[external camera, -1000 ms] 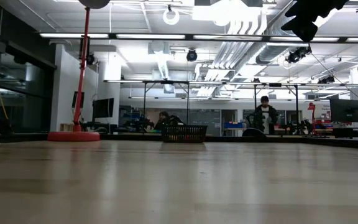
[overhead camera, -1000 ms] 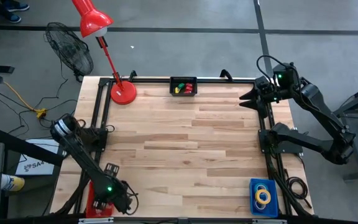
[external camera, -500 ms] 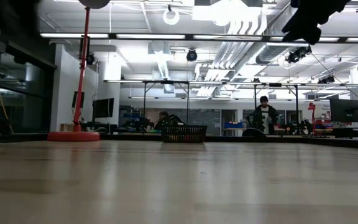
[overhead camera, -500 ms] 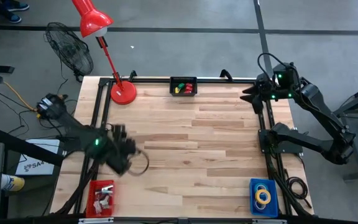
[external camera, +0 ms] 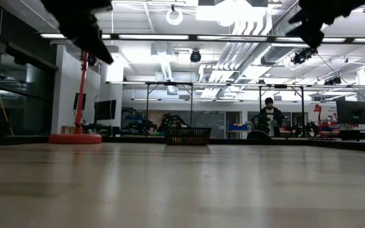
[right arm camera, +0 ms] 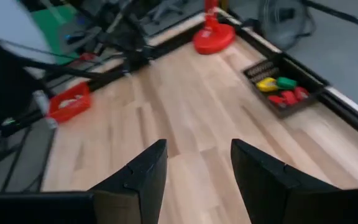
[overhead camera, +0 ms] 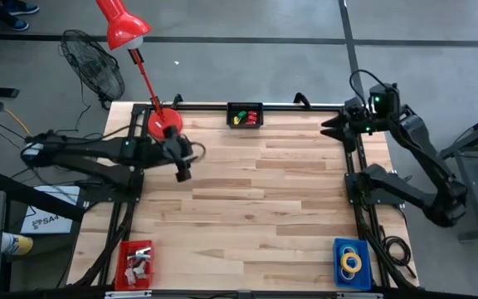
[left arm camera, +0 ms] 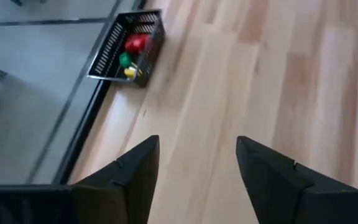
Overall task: Pick and place Stapler, Stapler remover, tape
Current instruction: Return to Home Position
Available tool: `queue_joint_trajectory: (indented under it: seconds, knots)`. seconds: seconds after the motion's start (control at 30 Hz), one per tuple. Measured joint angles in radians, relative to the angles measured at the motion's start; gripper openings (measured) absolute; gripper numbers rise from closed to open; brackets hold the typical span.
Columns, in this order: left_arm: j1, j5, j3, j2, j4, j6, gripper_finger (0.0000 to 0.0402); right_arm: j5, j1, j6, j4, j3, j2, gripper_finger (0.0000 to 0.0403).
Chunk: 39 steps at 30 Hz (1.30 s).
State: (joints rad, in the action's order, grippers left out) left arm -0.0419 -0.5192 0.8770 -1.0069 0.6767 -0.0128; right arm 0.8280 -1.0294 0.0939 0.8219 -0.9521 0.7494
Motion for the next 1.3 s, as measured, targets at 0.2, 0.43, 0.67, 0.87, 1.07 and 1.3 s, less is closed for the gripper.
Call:
queue_joint_trajectory:
  seconds: [0.2, 0.43, 0.67, 0.87, 1.07, 1.3]
  knots:
    - [0.194, 0.175, -0.228, 0.135, -0.303, 0.031, 0.0195, 0.178, -0.152, -0.079, -0.292, 0.193, -0.065, 0.0169]
    - [0.225, 0.133, -0.335, 0.164, -0.438, 0.024, 0.0184, 0.342, -0.238, -0.42, -0.872, 0.495, -0.101, 0.0169]
    - [0.224, 0.101, -0.428, 0.187, -0.573, 0.032, 0.0173, 0.216, -0.229, -0.701, -1.296, 0.701, -0.164, 0.0169]
    - [0.225, 0.094, -0.52, 0.325, -0.6, 0.042, 0.0169, 0.067, -0.148, -0.817, -1.488, 0.814, -0.227, 0.0169]
    - [0.225, 0.097, -0.612, 0.519, -0.598, 0.032, 0.0169, -0.12, 0.017, -0.812, -1.505, 0.868, -0.268, 0.0169]
    - [0.225, 0.054, -0.639, 0.643, -0.478, 0.031, 0.0169, -0.352, 0.263, -0.699, -1.499, 0.891, -0.268, 0.0169]
